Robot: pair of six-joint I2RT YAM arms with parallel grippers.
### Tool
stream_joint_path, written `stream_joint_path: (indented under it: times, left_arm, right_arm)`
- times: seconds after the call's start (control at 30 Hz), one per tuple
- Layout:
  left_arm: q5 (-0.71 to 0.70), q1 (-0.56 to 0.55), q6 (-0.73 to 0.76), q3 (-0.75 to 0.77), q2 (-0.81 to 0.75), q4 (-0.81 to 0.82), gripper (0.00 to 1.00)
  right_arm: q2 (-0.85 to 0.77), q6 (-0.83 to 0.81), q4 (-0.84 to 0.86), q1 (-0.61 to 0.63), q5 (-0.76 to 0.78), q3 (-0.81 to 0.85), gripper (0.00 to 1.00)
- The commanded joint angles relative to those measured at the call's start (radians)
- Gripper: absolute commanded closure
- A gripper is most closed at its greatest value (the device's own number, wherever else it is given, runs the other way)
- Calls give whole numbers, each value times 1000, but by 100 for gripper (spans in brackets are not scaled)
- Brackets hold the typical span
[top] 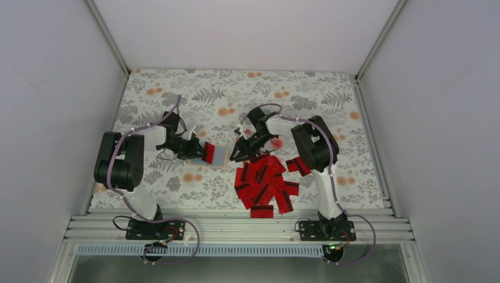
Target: Put the credit cards into the card holder
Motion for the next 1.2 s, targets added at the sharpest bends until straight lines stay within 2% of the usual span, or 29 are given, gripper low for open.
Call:
stream_joint_path:
  times: [0.0,0.43,0.77,1.17]
  left_arm:
    - [40,-34,-84,11,38,94,98]
    - [-27,-175,-357,106,137,197,98]
    - [-40,-186,-241,116,166,178,98]
    - [10,-187,-212,109,187,187,98]
  right_arm:
    - [-65,12,48,-45,33,-59,66]
    - [-143,36,87,-164,67,-105,67]
    - [-217,91,187,-163,3,-234,68]
    - [-248,127,295,-132,1,-335,71]
